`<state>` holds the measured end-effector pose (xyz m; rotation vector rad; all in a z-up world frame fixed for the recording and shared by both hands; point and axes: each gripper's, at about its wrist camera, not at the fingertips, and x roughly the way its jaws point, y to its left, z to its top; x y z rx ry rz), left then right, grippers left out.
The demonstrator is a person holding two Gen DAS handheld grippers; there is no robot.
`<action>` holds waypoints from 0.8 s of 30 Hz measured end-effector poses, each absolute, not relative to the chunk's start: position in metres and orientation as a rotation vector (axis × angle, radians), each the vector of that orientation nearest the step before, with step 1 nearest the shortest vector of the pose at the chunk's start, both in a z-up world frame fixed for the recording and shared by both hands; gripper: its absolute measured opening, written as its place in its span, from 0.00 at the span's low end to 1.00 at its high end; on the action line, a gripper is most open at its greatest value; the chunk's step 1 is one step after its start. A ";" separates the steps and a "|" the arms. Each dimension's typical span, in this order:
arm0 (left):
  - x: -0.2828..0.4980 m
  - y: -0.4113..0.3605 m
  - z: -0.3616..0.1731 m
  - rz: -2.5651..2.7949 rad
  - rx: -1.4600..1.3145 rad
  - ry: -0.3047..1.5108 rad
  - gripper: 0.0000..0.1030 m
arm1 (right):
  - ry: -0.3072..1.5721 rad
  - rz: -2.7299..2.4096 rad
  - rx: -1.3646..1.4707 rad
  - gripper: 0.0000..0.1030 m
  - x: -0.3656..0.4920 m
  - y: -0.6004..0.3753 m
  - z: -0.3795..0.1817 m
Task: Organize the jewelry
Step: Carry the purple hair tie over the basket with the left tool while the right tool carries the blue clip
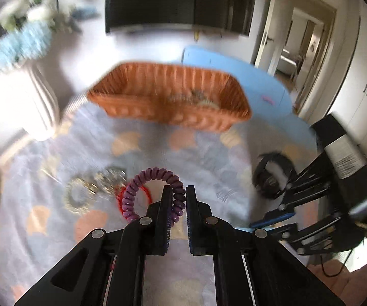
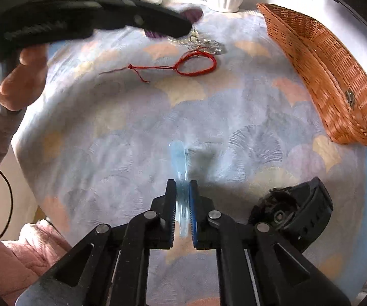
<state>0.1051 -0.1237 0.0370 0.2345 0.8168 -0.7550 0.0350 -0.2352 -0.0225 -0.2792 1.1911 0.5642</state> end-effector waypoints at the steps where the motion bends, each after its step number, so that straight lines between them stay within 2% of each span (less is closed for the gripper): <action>1: 0.102 -0.120 0.044 -0.747 0.239 0.802 0.10 | 1.180 0.578 -0.261 0.10 0.033 -0.233 -0.019; 8: 0.093 -0.107 0.066 -0.703 0.270 0.745 0.10 | 1.065 0.573 -0.180 0.10 0.044 -0.242 0.030; 15: 0.121 -0.123 0.073 -0.671 0.267 0.738 0.10 | 0.996 0.443 -0.022 0.10 0.109 -0.316 0.082; 19: 0.152 -0.151 0.081 -0.669 0.239 0.723 0.10 | 1.003 0.426 0.108 0.10 0.151 -0.363 0.088; 24: 0.201 -0.204 0.075 -0.652 0.240 0.755 0.10 | 1.069 0.406 0.296 0.10 0.206 -0.405 0.058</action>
